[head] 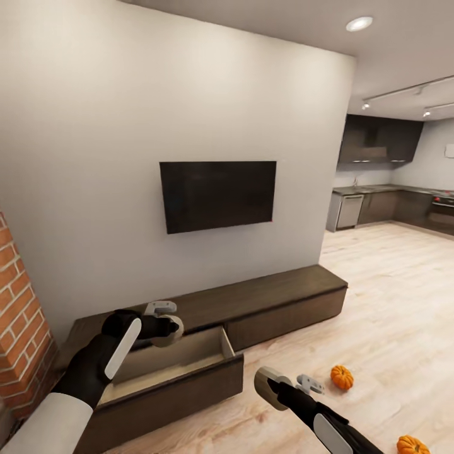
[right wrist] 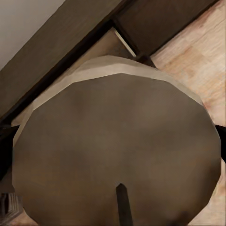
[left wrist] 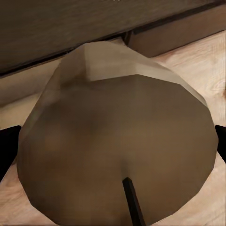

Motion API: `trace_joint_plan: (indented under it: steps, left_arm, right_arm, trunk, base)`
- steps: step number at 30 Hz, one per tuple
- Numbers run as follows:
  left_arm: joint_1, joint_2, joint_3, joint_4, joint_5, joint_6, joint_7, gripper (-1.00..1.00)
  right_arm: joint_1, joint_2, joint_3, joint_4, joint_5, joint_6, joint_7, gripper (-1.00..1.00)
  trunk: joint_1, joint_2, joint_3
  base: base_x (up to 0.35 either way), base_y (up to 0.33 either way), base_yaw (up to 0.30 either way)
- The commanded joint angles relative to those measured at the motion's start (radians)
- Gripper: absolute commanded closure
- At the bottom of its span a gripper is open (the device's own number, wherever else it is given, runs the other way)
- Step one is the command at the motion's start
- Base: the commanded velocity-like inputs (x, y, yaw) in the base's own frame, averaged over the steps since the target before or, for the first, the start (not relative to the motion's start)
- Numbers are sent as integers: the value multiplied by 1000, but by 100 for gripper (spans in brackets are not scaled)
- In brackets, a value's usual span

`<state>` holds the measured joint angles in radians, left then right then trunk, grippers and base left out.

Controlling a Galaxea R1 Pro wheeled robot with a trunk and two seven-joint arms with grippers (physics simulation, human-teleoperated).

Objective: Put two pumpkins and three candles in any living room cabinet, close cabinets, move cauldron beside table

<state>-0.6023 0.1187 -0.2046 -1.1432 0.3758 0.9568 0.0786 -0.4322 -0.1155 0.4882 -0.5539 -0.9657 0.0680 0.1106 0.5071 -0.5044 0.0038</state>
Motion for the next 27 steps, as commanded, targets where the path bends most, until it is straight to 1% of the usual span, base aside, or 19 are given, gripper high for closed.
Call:
trace_joint_plan:
  steps: [1,8,10,13,20,27]
  left_arm:
    - [-1,1,-3,0,8,2,7,100]
    - [-1,1,-3,-1,8,2,7,100]
    - [-1,1,-3,-1,7,2,7,100]
    - [-1,1,-3,-1,6,2,7,100]
    - [-1,1,-3,0,6,2,7,100]
    - [-1,1,-3,0,8,2,7,100]
  right_arm:
    - [-1,-1,5,-1,-8,1,0,100]
    - [0,-2,4,-1,-8,1,0,100]
    - [0,-2,4,-1,-8,1,1,100]
    - [0,-3,4,-1,-8,1,5,100]
    - [0,-3,4,-1,-8,2,7,100]
    - [0,-2,4,-1,-6,2,9,100]
  trunk:
    - [0,-1,0]
    - [0,-1,0]
    - [0,-1,0]
    - [0,-1,0]
    - [0,-1,0]
    - [0,-1,0]
  base:
    - [105,231,272]
    - [174,244,270]
    - [248,226,145]
    - [274,126,50]
    - [260,38,4]
    - [72,181,0]
